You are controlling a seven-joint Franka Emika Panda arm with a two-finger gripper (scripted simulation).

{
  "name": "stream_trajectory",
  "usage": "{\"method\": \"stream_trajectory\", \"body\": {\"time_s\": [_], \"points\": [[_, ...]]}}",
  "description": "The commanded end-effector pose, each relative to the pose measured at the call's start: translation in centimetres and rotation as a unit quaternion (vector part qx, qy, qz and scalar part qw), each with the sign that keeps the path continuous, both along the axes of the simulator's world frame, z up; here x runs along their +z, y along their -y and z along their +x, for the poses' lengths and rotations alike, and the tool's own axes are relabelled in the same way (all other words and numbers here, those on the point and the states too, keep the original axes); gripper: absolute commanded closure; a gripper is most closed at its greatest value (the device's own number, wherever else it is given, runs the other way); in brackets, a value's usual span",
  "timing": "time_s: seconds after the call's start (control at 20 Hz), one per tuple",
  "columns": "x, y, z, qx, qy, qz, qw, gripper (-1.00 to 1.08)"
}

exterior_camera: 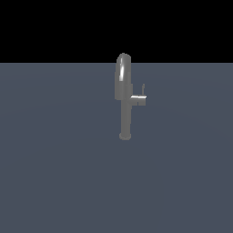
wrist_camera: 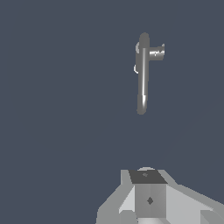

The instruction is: Turn on the faucet by rotating a designated handle.

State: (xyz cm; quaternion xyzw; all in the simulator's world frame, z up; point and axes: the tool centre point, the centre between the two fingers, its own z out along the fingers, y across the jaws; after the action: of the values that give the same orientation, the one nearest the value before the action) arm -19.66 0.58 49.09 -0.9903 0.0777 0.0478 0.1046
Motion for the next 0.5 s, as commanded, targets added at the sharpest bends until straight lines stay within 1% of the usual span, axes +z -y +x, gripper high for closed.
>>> {"method": "stream_trajectory", "body": {"time_s": [0.0,0.25,0.45], "points": [[-0.3,0.3,1.4,-0.02,-0.018,0.02,0.9994,1.08],[-1.0,1.0,4.3,-0.061,-0.056,0.062,0.9947,1.08],[-1.8,1.7,6.6,-0.095,-0.086,0.096,0.987,1.08]]}}
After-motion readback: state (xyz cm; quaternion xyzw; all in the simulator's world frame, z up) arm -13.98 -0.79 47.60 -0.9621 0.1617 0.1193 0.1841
